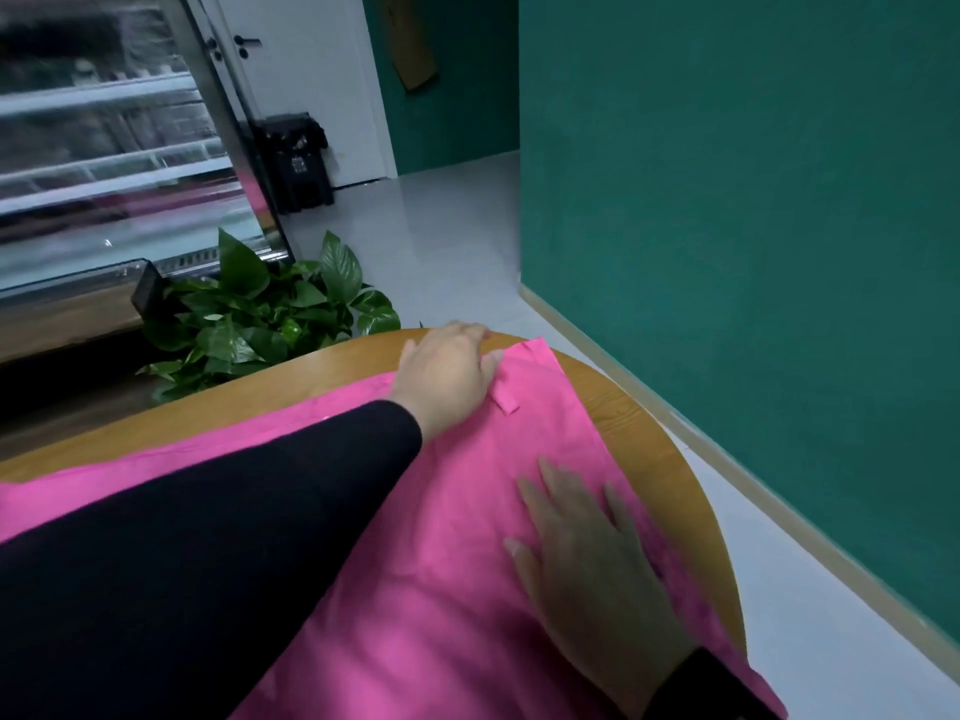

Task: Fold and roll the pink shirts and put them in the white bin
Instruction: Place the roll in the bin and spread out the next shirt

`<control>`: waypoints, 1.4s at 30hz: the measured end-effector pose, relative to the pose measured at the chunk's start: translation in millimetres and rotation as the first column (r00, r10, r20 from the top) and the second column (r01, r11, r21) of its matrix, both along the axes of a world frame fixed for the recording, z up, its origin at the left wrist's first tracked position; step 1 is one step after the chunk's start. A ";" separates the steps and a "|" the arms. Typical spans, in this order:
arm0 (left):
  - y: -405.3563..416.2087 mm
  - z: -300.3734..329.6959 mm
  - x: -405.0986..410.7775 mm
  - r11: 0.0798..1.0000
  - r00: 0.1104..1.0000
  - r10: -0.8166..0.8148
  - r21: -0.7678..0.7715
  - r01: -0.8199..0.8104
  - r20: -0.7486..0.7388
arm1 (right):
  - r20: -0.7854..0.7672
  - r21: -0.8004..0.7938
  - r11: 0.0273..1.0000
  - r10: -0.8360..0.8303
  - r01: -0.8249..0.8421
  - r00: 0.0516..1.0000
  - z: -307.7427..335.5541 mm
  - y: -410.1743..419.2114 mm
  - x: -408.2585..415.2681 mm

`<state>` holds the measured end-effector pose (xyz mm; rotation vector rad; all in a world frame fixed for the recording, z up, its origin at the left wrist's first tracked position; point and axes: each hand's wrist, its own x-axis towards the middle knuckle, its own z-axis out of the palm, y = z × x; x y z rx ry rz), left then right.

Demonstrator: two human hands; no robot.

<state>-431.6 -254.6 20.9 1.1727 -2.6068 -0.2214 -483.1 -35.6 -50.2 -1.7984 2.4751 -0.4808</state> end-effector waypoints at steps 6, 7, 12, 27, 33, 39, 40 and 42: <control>-35.0 5.9 -50.2 0.942 0.910 -0.213 0.322 0.095 0.355 | 0.091 -0.051 0.998 -0.041 0.046 0.995 4.7 -0.4 2.7; -37.2 8.4 -49.4 0.934 0.893 -0.242 0.340 0.109 0.380 | 0.094 -0.070 0.997 -0.039 0.046 0.995 5.5 -1.0 3.0; -50.9 20.7 -45.3 0.904 0.850 -0.341 0.389 0.178 0.403 | 0.036 -0.190 0.982 0.005 0.002 0.999 -3.9 -3.1 1.8; -61.6 -37.7 -65.8 0.987 0.996 -0.023 0.156 0.036 -0.084 | -0.244 -0.331 0.919 0.136 -0.214 0.960 -43.2 15.0 23.1; -11.3 -15.5 -41.3 0.935 0.912 -0.302 -0.272 0.227 -0.277 | -0.136 -0.171 0.954 0.224 -0.246 0.965 -25.5 24.4 12.1; 24.4 -35.9 70.1 0.893 0.895 -0.438 -0.149 0.424 -0.080 | -0.144 -0.031 0.941 0.329 -0.336 0.933 -6.4 26.4 -30.1; 28.1 -33.9 95.9 0.906 0.907 -0.414 -0.129 0.403 -0.075 | -0.144 0.012 0.937 0.347 -0.349 0.927 -0.2 26.1 -37.7; 34.1 -26.0 149.7 0.919 0.923 -0.383 -0.109 0.379 -0.021 | -0.132 0.088 0.916 0.400 -0.391 0.907 7.9 22.4 -51.1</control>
